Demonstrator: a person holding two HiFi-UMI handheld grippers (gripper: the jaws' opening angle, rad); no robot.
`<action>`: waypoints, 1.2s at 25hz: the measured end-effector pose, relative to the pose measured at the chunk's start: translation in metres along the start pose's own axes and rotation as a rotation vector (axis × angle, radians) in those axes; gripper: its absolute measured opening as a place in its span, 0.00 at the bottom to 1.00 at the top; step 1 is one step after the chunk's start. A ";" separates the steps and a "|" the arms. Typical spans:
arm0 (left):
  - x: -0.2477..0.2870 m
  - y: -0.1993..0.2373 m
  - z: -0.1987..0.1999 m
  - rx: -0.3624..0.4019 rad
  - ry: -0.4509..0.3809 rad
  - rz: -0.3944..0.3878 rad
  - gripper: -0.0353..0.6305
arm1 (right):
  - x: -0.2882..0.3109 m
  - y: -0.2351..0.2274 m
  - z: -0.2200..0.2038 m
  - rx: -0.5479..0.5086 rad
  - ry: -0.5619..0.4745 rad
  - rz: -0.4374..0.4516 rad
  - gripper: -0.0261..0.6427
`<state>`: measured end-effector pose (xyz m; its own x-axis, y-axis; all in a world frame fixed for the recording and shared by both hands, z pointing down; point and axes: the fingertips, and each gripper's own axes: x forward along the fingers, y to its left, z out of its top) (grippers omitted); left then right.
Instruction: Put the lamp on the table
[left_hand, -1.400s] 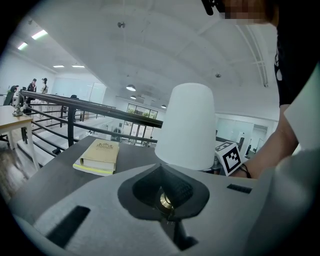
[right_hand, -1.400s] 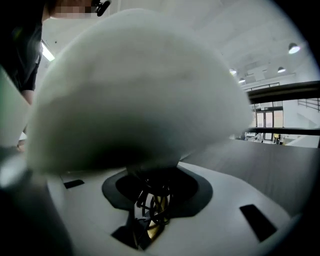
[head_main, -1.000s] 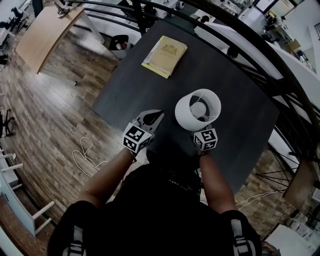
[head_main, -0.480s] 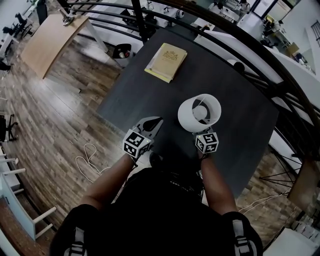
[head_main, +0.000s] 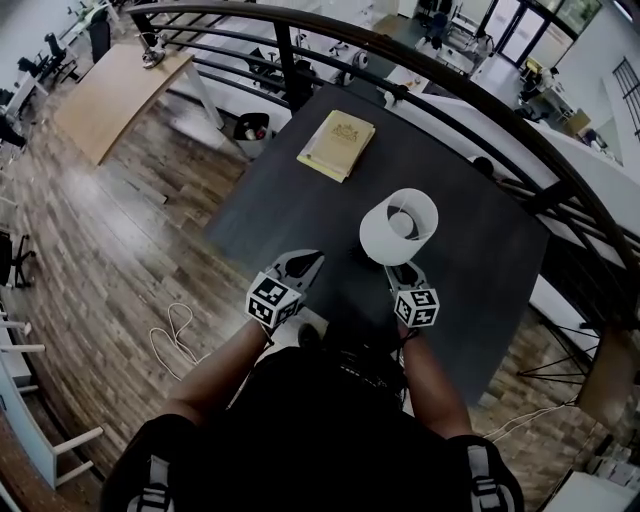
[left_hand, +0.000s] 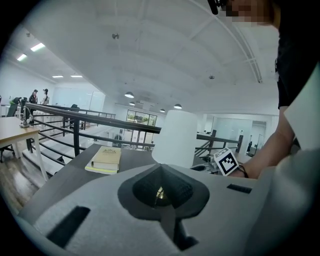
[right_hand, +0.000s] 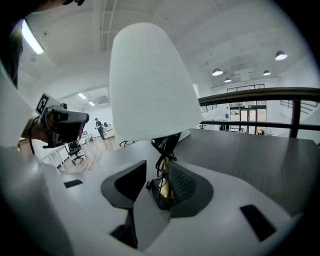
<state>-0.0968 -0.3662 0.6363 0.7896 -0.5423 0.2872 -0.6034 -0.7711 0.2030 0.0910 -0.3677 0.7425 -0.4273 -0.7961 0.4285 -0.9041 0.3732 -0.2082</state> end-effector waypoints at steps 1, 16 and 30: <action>-0.004 -0.004 0.000 0.001 -0.005 -0.002 0.07 | -0.007 0.004 -0.004 -0.003 0.001 -0.002 0.24; -0.039 -0.068 -0.005 -0.007 -0.080 -0.061 0.07 | -0.104 0.082 0.022 -0.096 -0.078 0.065 0.06; -0.055 -0.119 0.012 -0.081 -0.159 0.096 0.07 | -0.139 0.097 0.042 -0.149 -0.095 0.281 0.06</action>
<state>-0.0669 -0.2485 0.5852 0.7316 -0.6631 0.1583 -0.6789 -0.6874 0.2580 0.0624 -0.2412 0.6256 -0.6639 -0.6904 0.2873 -0.7448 0.6446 -0.1723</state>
